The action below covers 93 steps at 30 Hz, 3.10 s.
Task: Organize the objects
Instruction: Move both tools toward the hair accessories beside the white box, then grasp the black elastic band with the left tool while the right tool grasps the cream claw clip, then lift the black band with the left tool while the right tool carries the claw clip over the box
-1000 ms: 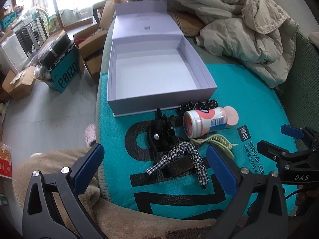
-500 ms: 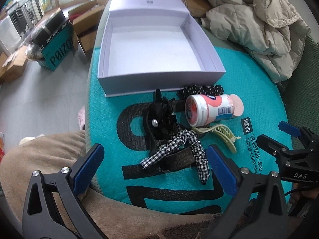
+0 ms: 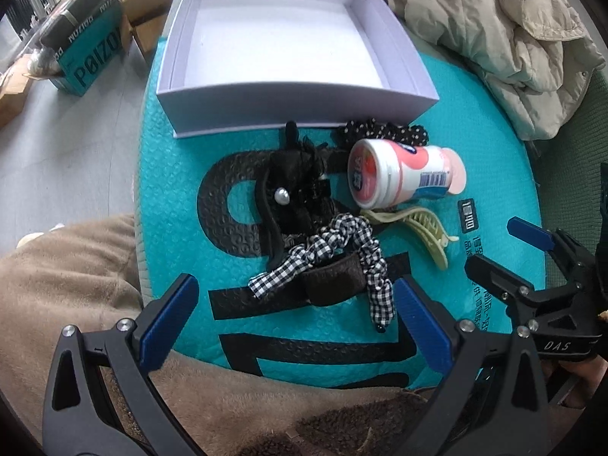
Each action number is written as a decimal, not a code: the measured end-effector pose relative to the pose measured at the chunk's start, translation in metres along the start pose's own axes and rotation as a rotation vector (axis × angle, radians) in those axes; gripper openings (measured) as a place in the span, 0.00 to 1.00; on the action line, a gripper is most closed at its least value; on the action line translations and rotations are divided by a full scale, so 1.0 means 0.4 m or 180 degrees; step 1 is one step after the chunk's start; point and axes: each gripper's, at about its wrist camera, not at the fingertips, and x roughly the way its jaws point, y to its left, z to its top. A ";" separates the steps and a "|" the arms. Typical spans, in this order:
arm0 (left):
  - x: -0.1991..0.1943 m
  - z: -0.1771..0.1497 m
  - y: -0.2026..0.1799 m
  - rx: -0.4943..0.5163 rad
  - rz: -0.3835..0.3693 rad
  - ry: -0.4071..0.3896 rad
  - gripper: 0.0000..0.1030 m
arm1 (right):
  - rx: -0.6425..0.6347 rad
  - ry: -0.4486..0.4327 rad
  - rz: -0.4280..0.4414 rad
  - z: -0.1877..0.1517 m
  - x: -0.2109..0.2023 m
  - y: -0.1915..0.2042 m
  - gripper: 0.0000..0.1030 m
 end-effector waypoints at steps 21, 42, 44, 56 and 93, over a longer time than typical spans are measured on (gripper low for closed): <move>0.027 -0.026 0.001 0.0204 -0.0178 0.0379 0.54 | -0.0298 0.0272 0.0157 0.052 0.120 0.035 0.55; 0.076 0.015 -0.026 -0.0160 -0.0753 0.0638 0.41 | 0.0072 0.0467 0.0119 0.024 0.148 0.019 0.25; 0.102 0.025 -0.035 -0.0227 -0.0781 0.0686 0.41 | 0.0067 0.0479 0.0108 0.023 0.147 0.023 0.25; 0.138 0.050 -0.039 -0.0494 -0.0683 0.0798 0.41 | 0.0120 0.0573 0.0102 0.018 0.153 0.032 0.25; 0.130 0.059 -0.144 -0.0073 -0.0636 0.0668 0.40 | -0.0107 0.0495 0.0213 0.024 0.113 0.047 0.19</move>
